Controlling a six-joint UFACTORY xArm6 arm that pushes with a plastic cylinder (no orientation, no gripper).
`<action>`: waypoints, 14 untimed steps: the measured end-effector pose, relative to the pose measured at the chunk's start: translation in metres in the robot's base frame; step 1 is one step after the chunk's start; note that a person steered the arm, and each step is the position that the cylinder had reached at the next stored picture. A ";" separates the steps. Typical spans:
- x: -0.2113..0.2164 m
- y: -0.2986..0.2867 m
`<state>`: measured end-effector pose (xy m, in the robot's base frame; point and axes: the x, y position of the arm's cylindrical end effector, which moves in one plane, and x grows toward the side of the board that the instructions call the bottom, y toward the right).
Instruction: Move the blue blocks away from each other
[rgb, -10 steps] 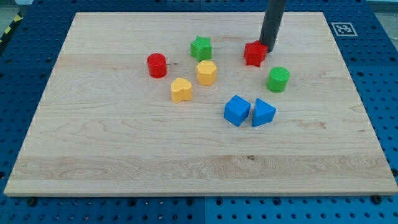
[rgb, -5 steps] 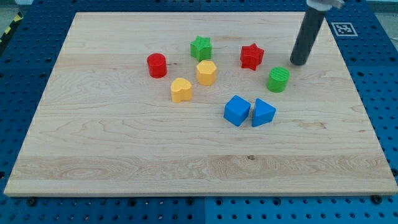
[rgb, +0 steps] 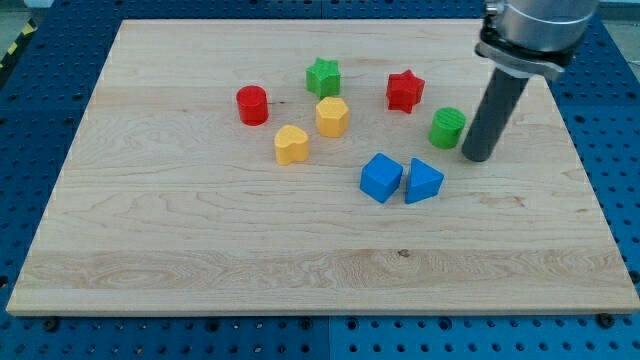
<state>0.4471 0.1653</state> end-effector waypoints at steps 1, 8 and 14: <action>0.000 -0.029; 0.039 -0.134; 0.078 -0.058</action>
<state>0.5255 0.1072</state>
